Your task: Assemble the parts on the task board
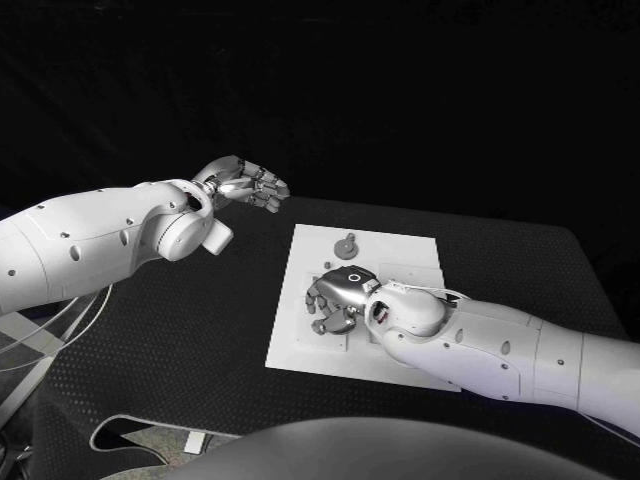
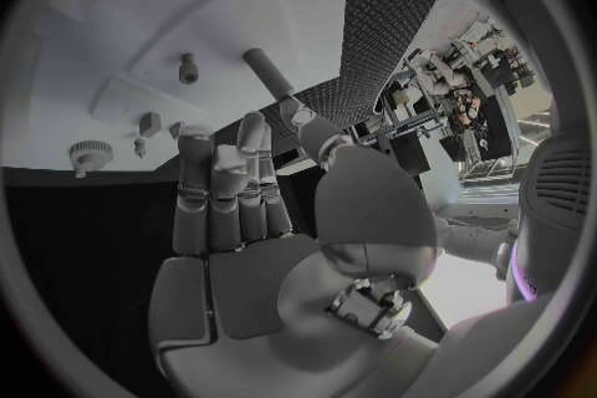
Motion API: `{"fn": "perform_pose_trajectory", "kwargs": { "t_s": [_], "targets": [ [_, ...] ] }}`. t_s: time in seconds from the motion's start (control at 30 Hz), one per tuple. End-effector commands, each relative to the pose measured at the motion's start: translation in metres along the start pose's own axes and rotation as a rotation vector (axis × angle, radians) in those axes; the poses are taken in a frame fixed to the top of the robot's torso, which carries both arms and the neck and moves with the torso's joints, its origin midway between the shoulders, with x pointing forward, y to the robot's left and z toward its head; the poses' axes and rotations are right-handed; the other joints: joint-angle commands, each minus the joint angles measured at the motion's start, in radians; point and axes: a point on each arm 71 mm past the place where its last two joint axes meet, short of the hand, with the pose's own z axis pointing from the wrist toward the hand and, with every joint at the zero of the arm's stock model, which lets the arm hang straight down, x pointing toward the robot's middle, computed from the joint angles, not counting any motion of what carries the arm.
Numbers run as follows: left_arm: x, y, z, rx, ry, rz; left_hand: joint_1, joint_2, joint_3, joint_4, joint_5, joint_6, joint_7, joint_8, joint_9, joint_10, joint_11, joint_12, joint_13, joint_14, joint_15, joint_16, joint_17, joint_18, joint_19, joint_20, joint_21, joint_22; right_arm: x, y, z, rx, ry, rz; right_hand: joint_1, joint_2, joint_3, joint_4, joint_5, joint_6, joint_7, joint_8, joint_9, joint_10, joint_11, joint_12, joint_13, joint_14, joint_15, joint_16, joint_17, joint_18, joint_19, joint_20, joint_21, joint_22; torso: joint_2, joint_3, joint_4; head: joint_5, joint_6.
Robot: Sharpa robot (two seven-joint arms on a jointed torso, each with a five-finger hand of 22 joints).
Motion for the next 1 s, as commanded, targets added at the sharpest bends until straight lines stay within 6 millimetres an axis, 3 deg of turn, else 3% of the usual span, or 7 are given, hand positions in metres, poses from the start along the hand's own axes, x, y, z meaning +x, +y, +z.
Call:
{"fn": "perform_pose_trajectory", "kwargs": {
  "t_s": [0.03, 0.57, 1.0],
  "targets": [
    [0.001, -0.002, 0.001, 0.009, 0.011, -0.002, -0.012, 0.001, 0.001, 0.007, 0.004, -0.007, -0.002, 0.005, -0.001, 0.010, 0.000, -0.005, -0.001, 0.004, 0.001, -0.006, 0.001, 0.011, -0.005, 0.000, 0.006, -0.001, 0.003, -0.001, 0.000, 0.002, 0.021, -0.019, 0.008, 0.001, 0.002, -0.004, 0.003, 0.003, 0.005, 0.003, 0.002, 0.005, -0.004, 0.004, 0.002, 0.001, -0.006, -0.003, 0.002, 0.059, 0.001, -0.002, 0.007, 0.015, 0.000, -0.0002, 0.0002, 0.000, 0.000],
    [0.000, -0.001, 0.000, 0.007, 0.009, -0.001, -0.012, 0.002, 0.001, 0.008, 0.004, -0.007, -0.002, 0.005, -0.001, 0.010, 0.000, -0.005, -0.002, 0.004, 0.001, -0.006, 0.002, 0.010, -0.005, 0.000, 0.006, -0.001, 0.002, -0.007, -0.001, 0.017, 0.000, -0.028, 0.020, 0.021, 0.009, -0.005, 0.003, 0.009, 0.002, 0.003, 0.015, 0.006, -0.007, 0.013, 0.015, 0.001, -0.009, -0.002, 0.004, 0.059, 0.000, -0.003, 0.010, 0.016, 0.000, 0.0009, -0.0002, 0.000, 0.000],
    [0.000, -0.001, 0.001, 0.006, 0.006, -0.002, -0.014, 0.003, 0.001, 0.010, 0.004, -0.008, -0.002, 0.006, -0.001, 0.010, 0.000, -0.005, -0.002, 0.004, 0.001, -0.007, 0.003, 0.010, -0.005, 0.000, 0.006, -0.001, 0.002, -0.012, -0.005, 0.031, -0.018, -0.026, 0.024, 0.025, 0.010, -0.006, 0.002, 0.009, 0.001, 0.001, 0.018, 0.005, -0.008, 0.014, 0.017, 0.001, -0.010, -0.003, 0.004, 0.059, -0.001, -0.003, 0.011, 0.017, 0.000, 0.0012, -0.0008, -0.003, 0.000]
  ]
}}
